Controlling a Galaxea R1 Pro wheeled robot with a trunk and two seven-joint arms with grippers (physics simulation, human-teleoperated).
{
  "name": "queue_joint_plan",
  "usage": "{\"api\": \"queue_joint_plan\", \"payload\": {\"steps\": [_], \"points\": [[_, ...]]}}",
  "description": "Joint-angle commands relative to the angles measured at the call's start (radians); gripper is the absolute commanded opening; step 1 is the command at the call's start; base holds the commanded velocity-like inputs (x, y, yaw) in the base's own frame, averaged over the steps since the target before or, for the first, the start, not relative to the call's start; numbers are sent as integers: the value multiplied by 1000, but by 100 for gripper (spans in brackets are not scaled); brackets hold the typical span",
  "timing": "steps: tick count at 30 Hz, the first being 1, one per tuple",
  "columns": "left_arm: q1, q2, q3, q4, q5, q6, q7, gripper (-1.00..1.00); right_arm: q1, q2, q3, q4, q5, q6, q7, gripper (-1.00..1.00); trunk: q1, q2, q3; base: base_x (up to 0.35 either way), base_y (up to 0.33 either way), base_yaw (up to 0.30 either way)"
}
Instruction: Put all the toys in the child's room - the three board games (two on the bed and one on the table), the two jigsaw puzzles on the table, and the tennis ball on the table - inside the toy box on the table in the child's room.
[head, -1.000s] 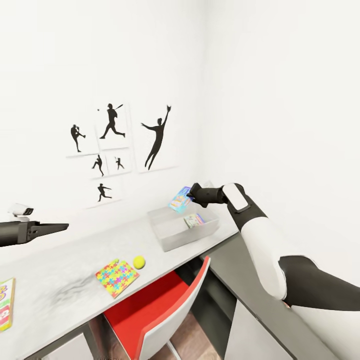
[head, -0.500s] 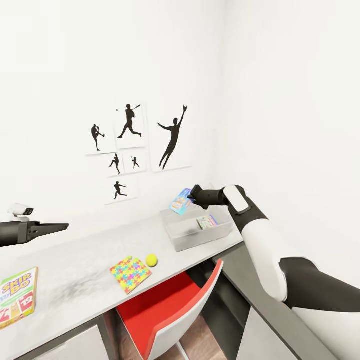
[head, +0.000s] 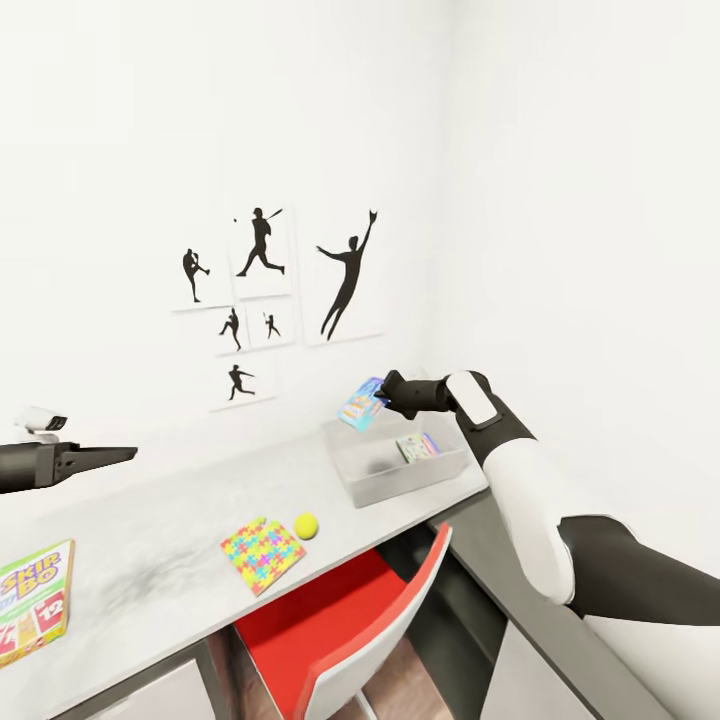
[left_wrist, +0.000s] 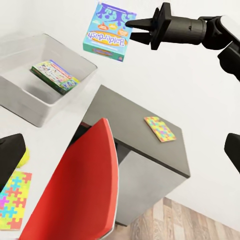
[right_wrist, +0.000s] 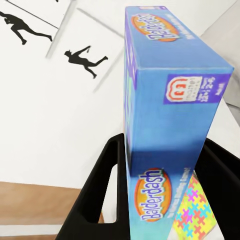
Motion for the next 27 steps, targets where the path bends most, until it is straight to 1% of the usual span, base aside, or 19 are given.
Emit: {"api": "queue_joint_plan", "payload": {"steps": [1,5,11,21,27], "points": [[0,1,0,0,-1,11,-4,100,0,1,-3,-1,-9,3,-9,-100,1,-1,0,169,89,0],[0,1,0,0,-1,11,-4,100,0,2,-2,-1,-9,3,-9,-100,1,-1,0,107,34,0],[0,1,0,-1,-2,11,-4,100,0,2,-2,-1,-9,4,-10,-100,1,-1,0,185,5,0],[0,0,0,-3,-2,11,-4,100,0,1,-2,-1,-9,6,-10,-100,1,-1,0,81,0,0],[0,0,0,-5,-2,11,-4,100,0,1,-3,-1,-10,9,-9,-100,1,-1,0,85,48,0]]}}
